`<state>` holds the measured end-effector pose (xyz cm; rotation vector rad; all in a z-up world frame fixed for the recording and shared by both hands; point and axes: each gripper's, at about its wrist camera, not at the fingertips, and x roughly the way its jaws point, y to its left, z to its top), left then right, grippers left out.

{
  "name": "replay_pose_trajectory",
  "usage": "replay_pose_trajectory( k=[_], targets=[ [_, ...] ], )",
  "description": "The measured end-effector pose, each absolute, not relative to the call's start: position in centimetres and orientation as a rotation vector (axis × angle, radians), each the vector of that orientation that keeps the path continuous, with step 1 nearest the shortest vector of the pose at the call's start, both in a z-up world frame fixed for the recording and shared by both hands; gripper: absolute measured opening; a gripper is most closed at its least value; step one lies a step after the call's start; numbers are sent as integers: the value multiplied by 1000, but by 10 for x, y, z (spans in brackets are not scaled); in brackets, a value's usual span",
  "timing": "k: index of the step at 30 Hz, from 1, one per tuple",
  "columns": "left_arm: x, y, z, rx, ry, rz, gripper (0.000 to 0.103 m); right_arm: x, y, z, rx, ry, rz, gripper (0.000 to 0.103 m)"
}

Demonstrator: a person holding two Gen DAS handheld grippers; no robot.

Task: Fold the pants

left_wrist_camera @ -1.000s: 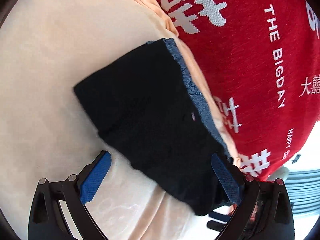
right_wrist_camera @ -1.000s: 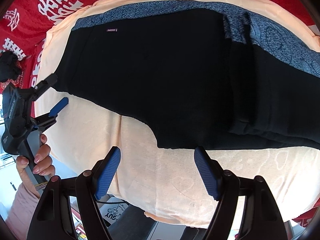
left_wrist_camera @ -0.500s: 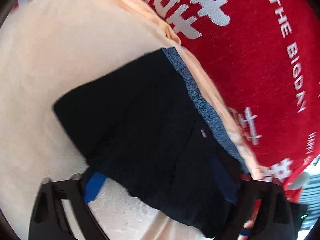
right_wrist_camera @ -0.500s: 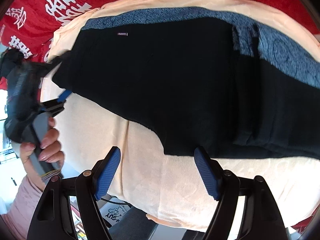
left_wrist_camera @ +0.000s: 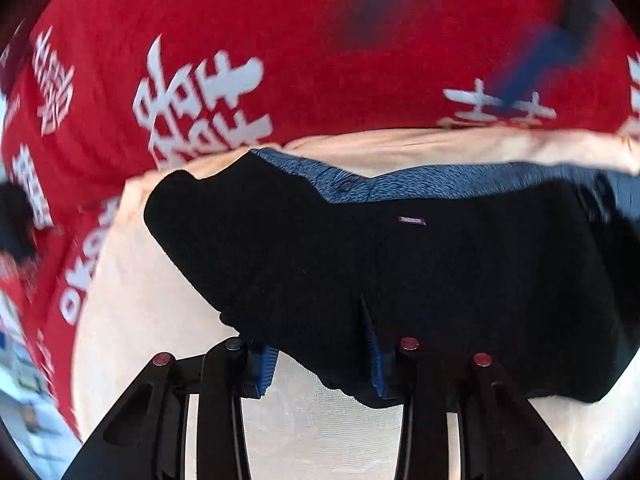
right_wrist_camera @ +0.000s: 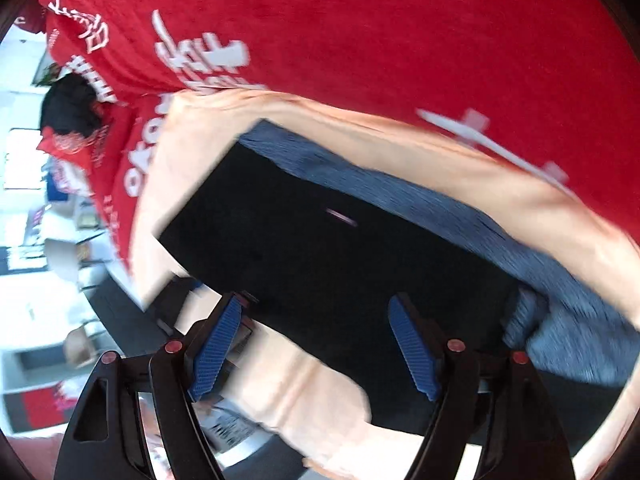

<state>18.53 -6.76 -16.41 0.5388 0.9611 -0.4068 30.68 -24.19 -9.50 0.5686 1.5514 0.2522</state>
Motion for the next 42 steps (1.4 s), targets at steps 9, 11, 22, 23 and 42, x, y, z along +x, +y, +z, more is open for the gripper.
replay_pose_trajectory(
  k=[9, 11, 22, 23, 42],
  targets=[
    [182, -70, -164, 625, 920, -408, 38, 391, -129, -127, 292, 1756, 430, 81],
    [175, -73, -163, 669, 896, -406, 38, 400, -109, -135, 241, 1793, 450, 81],
    [162, -89, -138, 669, 847, -459, 38, 390, -109, -147, 119, 1830, 441, 17],
    [162, -91, -132, 654, 843, -464, 38, 386, -120, -142, 148, 1807, 444, 17],
    [54, -219, -12, 578, 742, -848, 39, 203, -354, -26, 880, 1236, 416, 17]
  ],
)
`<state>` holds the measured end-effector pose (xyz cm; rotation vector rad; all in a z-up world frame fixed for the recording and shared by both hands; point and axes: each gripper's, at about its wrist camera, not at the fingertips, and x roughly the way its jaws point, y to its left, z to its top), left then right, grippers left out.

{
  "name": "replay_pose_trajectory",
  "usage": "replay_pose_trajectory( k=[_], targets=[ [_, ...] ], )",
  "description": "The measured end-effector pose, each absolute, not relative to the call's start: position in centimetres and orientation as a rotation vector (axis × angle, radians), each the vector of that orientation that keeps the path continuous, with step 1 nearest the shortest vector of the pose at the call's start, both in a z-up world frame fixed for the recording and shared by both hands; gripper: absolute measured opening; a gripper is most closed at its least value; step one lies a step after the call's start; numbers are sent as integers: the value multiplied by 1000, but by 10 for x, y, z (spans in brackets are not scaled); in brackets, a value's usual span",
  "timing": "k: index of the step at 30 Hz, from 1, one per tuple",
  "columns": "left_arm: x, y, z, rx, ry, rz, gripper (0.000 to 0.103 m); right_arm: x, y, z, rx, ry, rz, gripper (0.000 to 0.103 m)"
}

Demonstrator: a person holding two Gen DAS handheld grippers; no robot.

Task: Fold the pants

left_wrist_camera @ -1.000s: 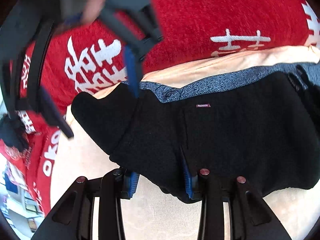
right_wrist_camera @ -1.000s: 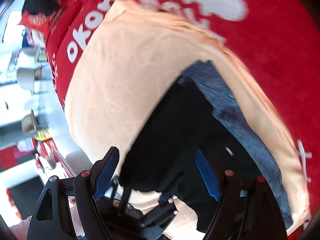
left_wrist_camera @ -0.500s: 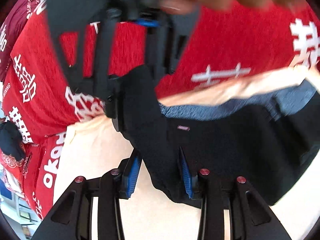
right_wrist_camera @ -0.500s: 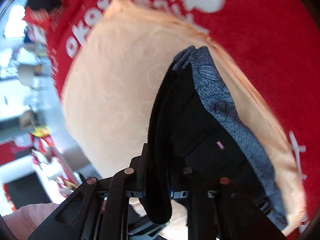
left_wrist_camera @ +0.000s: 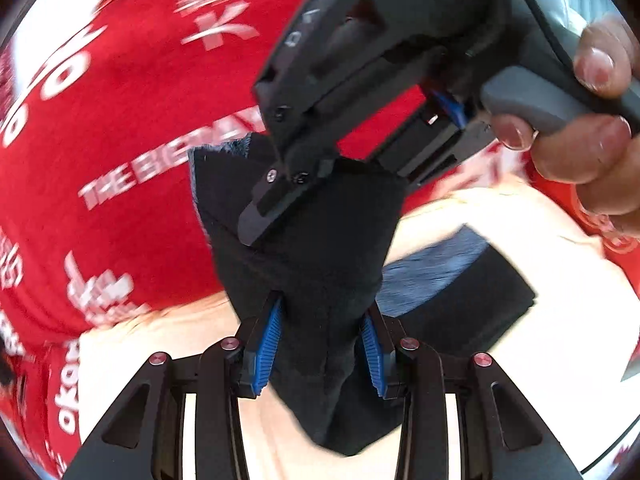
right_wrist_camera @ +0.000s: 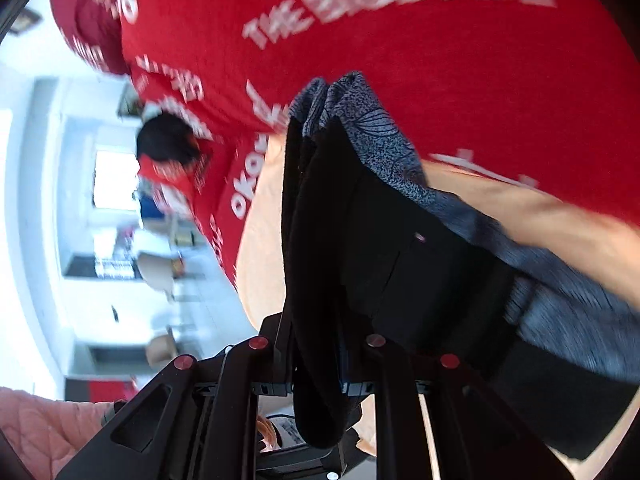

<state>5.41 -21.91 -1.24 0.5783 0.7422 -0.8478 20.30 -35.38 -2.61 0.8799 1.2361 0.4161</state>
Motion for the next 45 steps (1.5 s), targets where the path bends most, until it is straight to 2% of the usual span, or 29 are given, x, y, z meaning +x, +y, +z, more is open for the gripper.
replay_pose_trajectory(
  k=[5, 10, 14, 16, 18, 19, 24, 34, 36, 38, 41, 43, 44, 45],
  targets=[
    [-5, -278, -36, 700, 723, -963, 39, 115, -428, -39, 1014, 1134, 333, 17],
    [-48, -328, -84, 814, 769, -1023, 39, 46, -481, -91, 1111, 1117, 235, 17],
    [-63, -350, -120, 898, 827, -1020, 39, 24, -497, -141, 1172, 1133, 163, 17],
    [-66, -354, -131, 934, 840, -1011, 46, 14, -506, -165, 1198, 1150, 133, 17],
    [-63, -350, -134, 925, 864, -1017, 68, 10, -508, -184, 1210, 1154, 115, 17],
    [-61, -347, -133, 913, 870, -1009, 72, 10, -507, -188, 1210, 1152, 109, 17],
    [-41, -329, -118, 837, 948, -995, 72, 7, -502, -188, 1162, 1161, 51, 23],
    [44, -267, -103, 582, 1198, -757, 72, 8, -457, -152, 681, 1316, -176, 33],
    [59, -257, -107, 554, 1230, -713, 72, 0, -461, -157, 680, 1323, -207, 34],
    [69, -248, -111, 556, 1253, -676, 72, 0, -461, -156, 701, 1328, -247, 43],
    [73, -241, -115, 556, 1283, -654, 72, -7, -466, -158, 703, 1340, -293, 46],
    [75, -236, -118, 545, 1295, -653, 83, -7, -462, -156, 696, 1349, -306, 46],
    [77, -236, -119, 540, 1297, -653, 99, -8, -461, -154, 691, 1355, -313, 46],
    [76, -234, -119, 532, 1299, -649, 102, -11, -459, -154, 686, 1361, -320, 46]
  ],
)
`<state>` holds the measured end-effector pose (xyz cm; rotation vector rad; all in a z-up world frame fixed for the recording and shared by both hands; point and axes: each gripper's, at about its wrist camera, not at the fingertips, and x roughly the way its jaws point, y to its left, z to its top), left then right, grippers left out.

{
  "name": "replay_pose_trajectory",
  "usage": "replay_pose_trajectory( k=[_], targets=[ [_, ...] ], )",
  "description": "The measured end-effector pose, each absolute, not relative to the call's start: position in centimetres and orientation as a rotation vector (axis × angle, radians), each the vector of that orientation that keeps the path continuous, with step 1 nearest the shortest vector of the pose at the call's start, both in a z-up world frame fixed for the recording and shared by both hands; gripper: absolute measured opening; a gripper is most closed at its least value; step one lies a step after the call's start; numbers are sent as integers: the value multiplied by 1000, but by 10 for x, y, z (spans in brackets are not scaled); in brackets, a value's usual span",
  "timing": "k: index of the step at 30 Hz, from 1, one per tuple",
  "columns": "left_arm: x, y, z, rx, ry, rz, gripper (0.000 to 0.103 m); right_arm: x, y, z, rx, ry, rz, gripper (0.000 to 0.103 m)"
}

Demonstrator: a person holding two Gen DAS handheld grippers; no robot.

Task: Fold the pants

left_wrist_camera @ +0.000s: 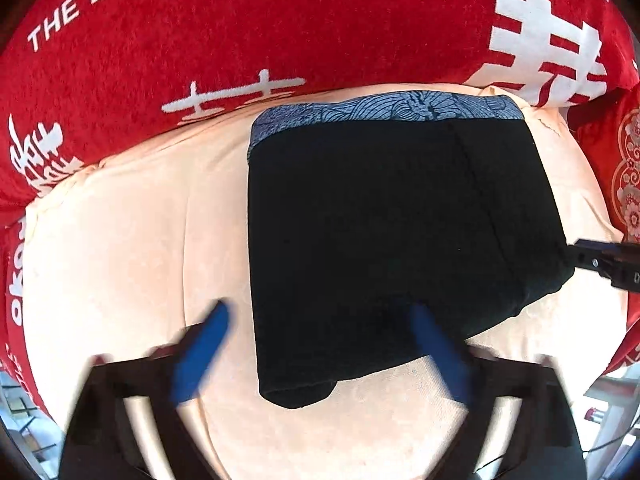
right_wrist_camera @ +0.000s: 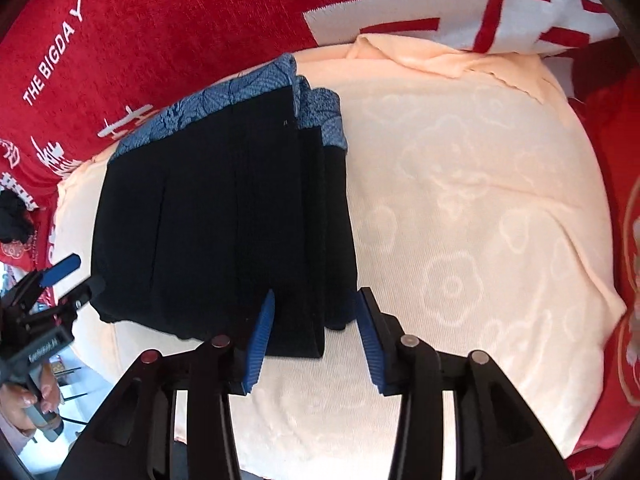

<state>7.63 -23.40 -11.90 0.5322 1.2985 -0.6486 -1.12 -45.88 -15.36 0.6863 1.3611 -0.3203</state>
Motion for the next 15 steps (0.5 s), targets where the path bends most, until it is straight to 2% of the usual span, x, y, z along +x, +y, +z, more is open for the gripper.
replay_pose_trajectory(
  k=[7, 9, 10, 15],
  targets=[
    [76, -228, -129, 521, 1360, -646, 102, -24, -454, -147, 725, 1365, -384, 47],
    [77, -226, -131, 522, 1366, -642, 102, -28, -453, -147, 736, 1376, -394, 52],
    [78, -225, -132, 513, 1373, -641, 102, -29, -451, -147, 737, 1384, -397, 59],
    [86, -221, -133, 495, 1386, -637, 102, -39, -443, -146, 713, 1418, -396, 65]
  ],
)
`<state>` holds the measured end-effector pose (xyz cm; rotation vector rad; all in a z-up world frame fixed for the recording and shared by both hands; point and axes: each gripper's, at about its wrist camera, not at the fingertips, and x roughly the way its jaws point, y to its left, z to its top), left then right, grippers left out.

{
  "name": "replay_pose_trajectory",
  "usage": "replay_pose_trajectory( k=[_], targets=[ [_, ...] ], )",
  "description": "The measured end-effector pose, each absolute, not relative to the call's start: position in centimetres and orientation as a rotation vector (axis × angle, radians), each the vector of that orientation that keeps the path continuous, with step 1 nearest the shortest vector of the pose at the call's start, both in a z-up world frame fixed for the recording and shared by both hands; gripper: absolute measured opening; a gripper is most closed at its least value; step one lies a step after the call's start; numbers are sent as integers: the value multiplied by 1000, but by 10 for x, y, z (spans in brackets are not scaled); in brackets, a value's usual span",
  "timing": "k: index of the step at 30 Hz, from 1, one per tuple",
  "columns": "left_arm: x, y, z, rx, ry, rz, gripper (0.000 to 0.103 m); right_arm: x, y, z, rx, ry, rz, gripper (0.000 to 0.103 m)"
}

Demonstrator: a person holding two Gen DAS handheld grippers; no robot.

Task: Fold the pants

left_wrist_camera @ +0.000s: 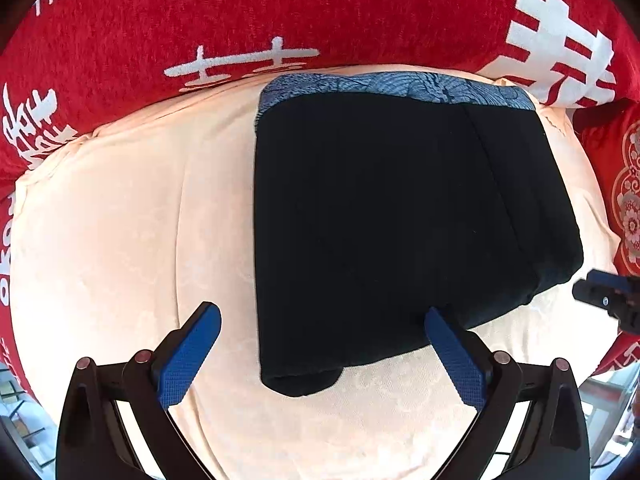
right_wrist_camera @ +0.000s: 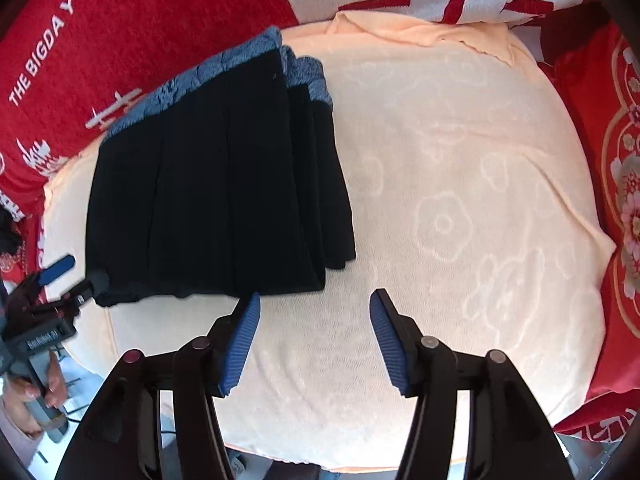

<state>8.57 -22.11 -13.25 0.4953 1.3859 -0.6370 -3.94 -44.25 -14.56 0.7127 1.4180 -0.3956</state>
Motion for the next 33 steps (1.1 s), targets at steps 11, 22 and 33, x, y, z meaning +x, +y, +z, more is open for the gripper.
replay_pose_trajectory(
  k=[11, 22, 33],
  targets=[
    [136, -217, -129, 392, 1401, -577, 102, -43, -452, -141, 748, 1382, -380, 69],
    [210, -253, -155, 314, 1358, -451, 102, 26, -488, -126, 685, 1233, -321, 31],
    [209, -254, -172, 342, 1348, -490, 103, 51, -494, -167, 708, 1293, -287, 30]
  ],
)
